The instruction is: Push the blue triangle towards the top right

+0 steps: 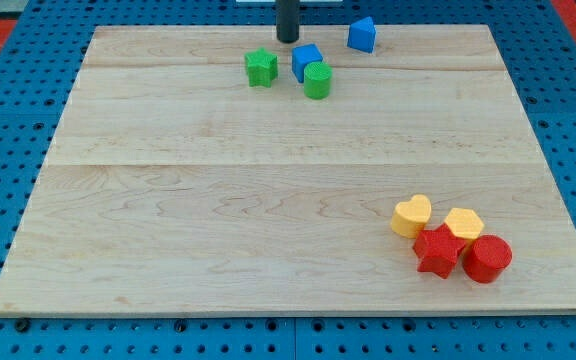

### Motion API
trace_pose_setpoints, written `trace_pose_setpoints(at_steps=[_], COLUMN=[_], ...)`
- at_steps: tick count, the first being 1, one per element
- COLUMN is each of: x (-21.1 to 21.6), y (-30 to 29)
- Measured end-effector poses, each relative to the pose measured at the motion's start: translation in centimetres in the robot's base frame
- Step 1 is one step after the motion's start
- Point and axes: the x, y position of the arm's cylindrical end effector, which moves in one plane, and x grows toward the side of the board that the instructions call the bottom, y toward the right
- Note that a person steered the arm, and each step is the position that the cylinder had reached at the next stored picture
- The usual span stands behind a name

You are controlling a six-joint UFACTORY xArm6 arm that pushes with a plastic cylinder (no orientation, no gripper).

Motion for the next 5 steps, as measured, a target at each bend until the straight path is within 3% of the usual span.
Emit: trace_pose_setpoints(at_steps=[2,3,4,5], x=[1.8,2.6,8.5,17.1], y=[11.6,12.9,10.9,9.7])
